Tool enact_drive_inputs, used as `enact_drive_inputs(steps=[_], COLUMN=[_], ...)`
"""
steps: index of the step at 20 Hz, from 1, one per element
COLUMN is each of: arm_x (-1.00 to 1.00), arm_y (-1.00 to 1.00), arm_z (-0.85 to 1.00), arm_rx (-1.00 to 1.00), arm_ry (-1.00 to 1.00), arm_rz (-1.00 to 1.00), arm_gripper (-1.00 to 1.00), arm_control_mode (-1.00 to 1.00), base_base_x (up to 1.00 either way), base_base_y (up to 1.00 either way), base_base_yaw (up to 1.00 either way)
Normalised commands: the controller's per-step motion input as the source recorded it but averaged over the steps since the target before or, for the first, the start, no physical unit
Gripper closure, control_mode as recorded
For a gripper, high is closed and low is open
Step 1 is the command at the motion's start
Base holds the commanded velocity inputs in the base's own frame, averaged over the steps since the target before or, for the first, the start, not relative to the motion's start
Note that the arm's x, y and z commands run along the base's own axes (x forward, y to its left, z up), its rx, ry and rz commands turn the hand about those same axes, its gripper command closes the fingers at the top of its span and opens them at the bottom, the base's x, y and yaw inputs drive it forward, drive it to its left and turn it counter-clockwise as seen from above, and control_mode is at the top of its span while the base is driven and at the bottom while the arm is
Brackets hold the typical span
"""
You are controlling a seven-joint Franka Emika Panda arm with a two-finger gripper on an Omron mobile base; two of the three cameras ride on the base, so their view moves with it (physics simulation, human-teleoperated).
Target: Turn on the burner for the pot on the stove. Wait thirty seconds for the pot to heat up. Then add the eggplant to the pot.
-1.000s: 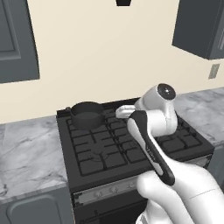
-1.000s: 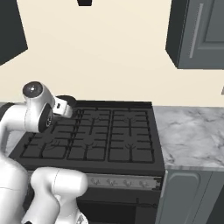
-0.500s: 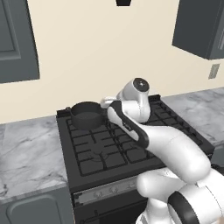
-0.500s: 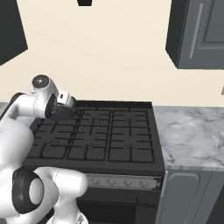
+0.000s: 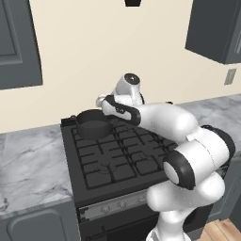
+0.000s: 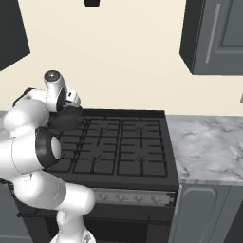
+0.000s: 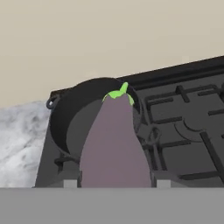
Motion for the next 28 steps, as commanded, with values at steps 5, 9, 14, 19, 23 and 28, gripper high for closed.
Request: enact_drive_inputs(steps=[5,9,14,19,23,28], arm_x=[0.52,0.04,0.00,0.03,0.12,0.24], arm_y=[0.57,0.06,0.03,0.01,0.08,0.18], arm_z=[-0.18,-0.03,-0.22,-0.33,-0.21,-0.15], arm_rx=[0.00,0.00,0.00,-0.01,0.00,0.00], arm_ry=[0.21,0.04,0.04,0.04,0.01,0.00], arm_rz=[0.00,0.01,0.00,0.00,0.00,0.00], arm_gripper=[1.00,1.00,1.00,1.00,1.00,1.00], arm_control_mode=[-1.00,-1.00,-1.00,-1.00,-1.00,-1.00], base_base_x=[0.00,0.00,0.00,0.00,0.00,0.00], base_base_y=[0.00,0.00,0.00,0.00,0.00,0.00], base_base_yaw=[0.00,0.00,0.00,0.00,0.00,0.00])
